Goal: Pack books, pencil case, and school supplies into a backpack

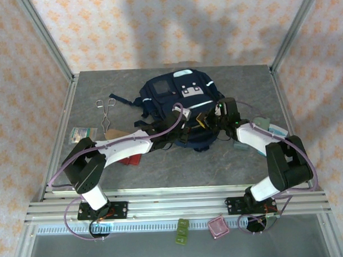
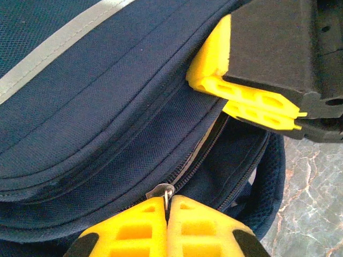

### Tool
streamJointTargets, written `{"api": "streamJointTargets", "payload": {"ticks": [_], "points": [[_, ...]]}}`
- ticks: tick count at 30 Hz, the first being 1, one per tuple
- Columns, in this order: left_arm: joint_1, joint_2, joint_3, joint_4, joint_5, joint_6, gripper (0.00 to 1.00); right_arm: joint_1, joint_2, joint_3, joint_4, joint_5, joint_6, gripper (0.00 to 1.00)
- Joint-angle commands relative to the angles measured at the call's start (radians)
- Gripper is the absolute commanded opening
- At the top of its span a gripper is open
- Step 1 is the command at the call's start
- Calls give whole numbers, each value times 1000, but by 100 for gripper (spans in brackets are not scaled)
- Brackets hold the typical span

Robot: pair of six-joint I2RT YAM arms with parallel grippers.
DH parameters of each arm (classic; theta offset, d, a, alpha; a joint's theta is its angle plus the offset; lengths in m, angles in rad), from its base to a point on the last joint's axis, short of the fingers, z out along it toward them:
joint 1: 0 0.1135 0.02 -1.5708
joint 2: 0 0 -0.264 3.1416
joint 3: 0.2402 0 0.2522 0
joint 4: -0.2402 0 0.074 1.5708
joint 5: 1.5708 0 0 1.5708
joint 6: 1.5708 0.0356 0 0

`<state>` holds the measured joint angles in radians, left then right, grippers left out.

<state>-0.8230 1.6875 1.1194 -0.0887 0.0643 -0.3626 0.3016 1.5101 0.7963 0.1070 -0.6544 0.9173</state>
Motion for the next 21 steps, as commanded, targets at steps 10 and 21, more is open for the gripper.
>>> {"api": "streamJointTargets", "payload": {"ticks": [10,21], "points": [[191,-92,-151,12,-174,-59,0,-53,-83,-21,28,128,-11,0],[237,-54,-123,65,-128,-56,0,-61,-87,-23,71,73,-10,4]]}}
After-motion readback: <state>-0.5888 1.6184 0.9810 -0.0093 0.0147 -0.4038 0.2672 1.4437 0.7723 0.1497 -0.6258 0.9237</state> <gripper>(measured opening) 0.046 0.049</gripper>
